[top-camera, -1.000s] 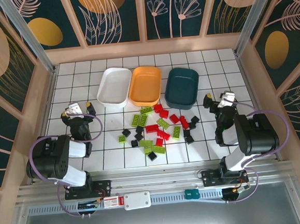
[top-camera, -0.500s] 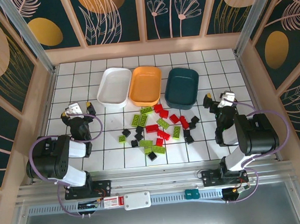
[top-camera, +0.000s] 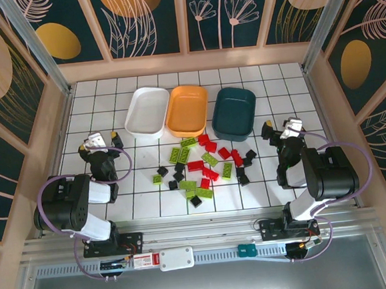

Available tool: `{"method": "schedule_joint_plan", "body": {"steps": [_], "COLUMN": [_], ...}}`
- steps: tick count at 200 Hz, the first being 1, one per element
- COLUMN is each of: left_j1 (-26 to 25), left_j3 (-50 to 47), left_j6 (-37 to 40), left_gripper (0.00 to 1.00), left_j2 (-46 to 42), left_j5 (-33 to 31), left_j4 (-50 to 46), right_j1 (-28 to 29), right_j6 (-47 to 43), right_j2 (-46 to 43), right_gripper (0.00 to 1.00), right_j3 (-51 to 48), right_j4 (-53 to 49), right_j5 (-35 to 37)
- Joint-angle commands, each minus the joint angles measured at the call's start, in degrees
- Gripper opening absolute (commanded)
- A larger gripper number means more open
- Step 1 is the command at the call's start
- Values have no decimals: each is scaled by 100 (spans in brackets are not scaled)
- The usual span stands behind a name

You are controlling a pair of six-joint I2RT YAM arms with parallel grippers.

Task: Sort the legos into containers by color
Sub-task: Move the container to the top-center of the table.

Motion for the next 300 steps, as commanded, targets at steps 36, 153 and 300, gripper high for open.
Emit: {"method": "schedule_joint_plan", "body": {"steps": [36, 153, 300], "left_j1": [45, -16, -1221], "left_j3": [-17, 943, 5134], "left_j6": [-85, -3680, -2521], "left_gripper": [99, 99, 79], "left_j2": [-5, -2875, 853], "left_j5": [-47, -1225, 2647], "left_j4": [273, -3152, -6696], "right_j1": [-69, 1017, 1765], "right_j6": [-5, 2173, 1862], "right_j2": [32, -964, 744], "right_gripper": [99, 99, 98], "right_j3": [135, 2344, 4605], "right_j4": [96, -4679, -6635], "right_j5": [-246, 3592, -2412]}}
